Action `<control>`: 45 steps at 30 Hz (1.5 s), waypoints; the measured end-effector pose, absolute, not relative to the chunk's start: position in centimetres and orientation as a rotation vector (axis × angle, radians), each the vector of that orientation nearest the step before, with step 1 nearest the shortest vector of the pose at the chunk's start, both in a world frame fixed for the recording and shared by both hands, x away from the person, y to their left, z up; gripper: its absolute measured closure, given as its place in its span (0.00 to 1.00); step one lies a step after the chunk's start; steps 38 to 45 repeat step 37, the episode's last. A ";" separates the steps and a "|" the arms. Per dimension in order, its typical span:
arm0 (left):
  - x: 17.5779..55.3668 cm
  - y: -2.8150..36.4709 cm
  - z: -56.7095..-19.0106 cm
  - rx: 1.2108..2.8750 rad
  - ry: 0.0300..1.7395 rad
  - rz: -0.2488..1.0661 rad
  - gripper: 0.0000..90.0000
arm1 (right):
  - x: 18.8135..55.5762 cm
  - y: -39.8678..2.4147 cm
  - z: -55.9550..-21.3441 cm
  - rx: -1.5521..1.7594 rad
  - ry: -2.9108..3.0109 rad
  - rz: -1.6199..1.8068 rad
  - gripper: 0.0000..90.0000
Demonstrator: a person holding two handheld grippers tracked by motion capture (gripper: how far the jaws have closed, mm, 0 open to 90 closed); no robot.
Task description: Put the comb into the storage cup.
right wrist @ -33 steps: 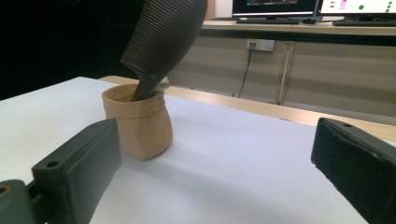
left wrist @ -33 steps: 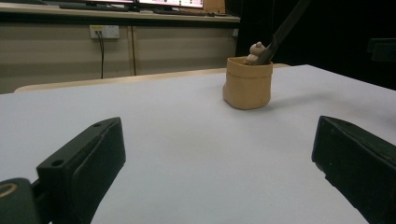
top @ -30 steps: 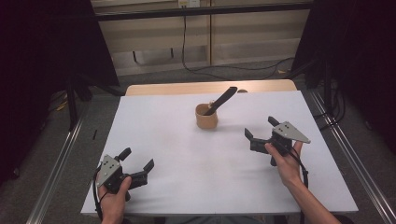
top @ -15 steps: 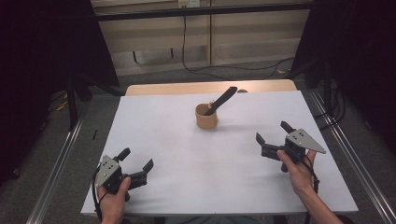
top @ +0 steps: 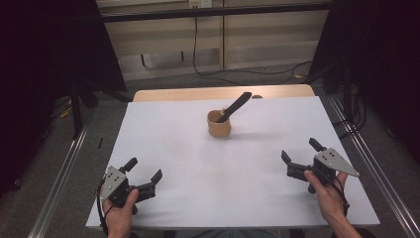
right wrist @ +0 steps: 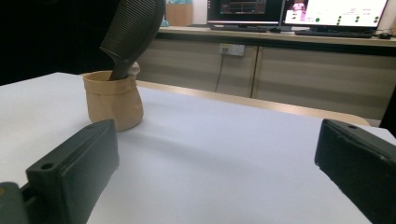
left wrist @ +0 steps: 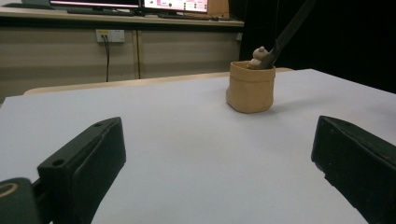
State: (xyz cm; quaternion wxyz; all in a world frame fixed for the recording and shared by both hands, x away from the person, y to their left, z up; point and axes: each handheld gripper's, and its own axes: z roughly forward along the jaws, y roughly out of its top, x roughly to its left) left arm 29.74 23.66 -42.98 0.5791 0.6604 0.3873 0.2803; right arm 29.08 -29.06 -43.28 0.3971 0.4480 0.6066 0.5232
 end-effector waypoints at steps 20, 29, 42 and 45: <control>29.4 23.6 -43.0 1.538 0.929 0.656 0.04 | 26.0 -30.5 -43.8 1.158 1.537 1.282 0.00; 29.4 23.8 -43.2 1.516 0.960 0.689 0.04 | 25.1 -31.1 -44.3 1.144 1.554 1.285 0.00; 29.5 23.7 -43.2 1.531 0.938 0.640 0.04 | 25.1 -31.1 -44.2 1.124 1.556 1.320 0.00; 29.5 23.7 -43.2 1.531 0.938 0.640 0.04 | 25.1 -31.1 -44.2 1.124 1.556 1.320 0.00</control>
